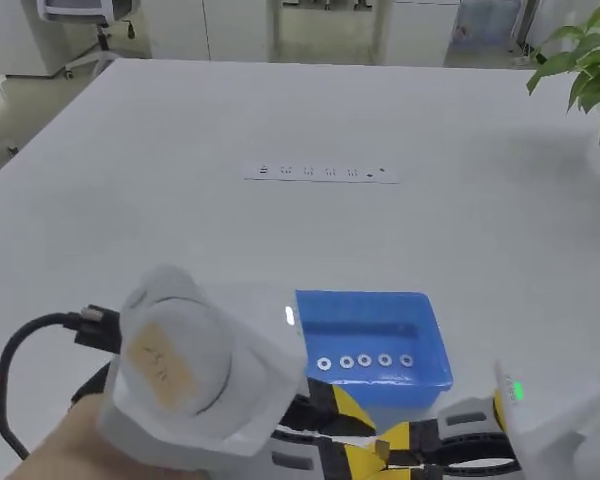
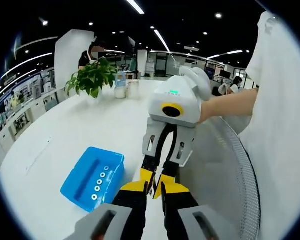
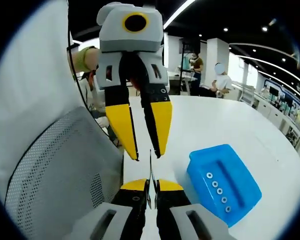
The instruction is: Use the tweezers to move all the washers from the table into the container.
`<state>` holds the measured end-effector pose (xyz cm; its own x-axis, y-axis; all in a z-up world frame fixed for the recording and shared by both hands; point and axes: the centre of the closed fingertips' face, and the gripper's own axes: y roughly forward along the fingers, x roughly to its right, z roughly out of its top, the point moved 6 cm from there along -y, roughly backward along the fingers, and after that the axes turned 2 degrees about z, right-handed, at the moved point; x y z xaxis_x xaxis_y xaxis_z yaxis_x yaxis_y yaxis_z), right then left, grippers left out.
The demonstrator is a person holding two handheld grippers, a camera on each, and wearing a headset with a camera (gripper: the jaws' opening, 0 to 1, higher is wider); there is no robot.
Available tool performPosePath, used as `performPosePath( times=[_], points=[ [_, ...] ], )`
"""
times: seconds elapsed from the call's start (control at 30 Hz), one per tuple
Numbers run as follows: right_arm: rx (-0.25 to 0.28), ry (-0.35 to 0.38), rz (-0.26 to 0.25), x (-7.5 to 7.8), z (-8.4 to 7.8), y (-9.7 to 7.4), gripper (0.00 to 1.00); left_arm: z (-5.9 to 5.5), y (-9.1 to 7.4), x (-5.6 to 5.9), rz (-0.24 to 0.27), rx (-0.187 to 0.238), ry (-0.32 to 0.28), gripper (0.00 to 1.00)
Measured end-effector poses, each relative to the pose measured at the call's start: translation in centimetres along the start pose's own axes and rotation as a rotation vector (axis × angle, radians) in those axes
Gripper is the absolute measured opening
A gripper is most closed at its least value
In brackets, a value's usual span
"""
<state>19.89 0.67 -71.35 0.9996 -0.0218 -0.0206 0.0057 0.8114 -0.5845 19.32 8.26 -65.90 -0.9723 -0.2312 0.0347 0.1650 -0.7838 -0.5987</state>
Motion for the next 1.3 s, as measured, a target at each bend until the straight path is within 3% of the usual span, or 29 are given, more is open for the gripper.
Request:
performPosePath(
  times=[0.13,0.3,0.53,0.73,0.9,1.1,1.23,1.3],
  points=[
    [-0.047,-0.044,0.01,-0.2,-0.2,0.2,0.02,0.2,0.6,0.0,0.0,-0.007,0.005,0.04],
    [-0.079,-0.048,0.004,-0.1,-0.7,0.2,0.02,-0.2,1.2,0.1,-0.007,-0.058,-0.011,0.0],
    [-0.1,-0.034,-0.01,0.3,-1.6,0.4,0.03,-0.6,1.9,0.0,0.009,-0.109,0.069,0.0],
    [-0.121,-0.018,-0.013,0.6,-2.2,0.9,0.04,-1.2,2.4,-0.1,0.022,-0.134,0.069,0.0],
    [-0.075,0.076,-0.032,0.9,-2.4,1.0,0.08,-1.9,2.0,-0.6,0.029,-0.127,0.029,0.0],
    [-0.021,0.185,-0.077,0.4,-3.0,-0.7,0.18,-4.0,1.4,-0.9,0.037,-0.175,0.013,0.0],
    [0.052,0.294,-0.167,0.4,-3.7,-2.9,0.23,-5.6,1.2,-1.0,0.02,-0.223,0.009,0.0],
    [0.085,0.329,-0.215,0.6,-3.9,-3.9,0.23,-5.9,1.2,-1.1,0.019,-0.23,0.007,0.0]
  ],
)
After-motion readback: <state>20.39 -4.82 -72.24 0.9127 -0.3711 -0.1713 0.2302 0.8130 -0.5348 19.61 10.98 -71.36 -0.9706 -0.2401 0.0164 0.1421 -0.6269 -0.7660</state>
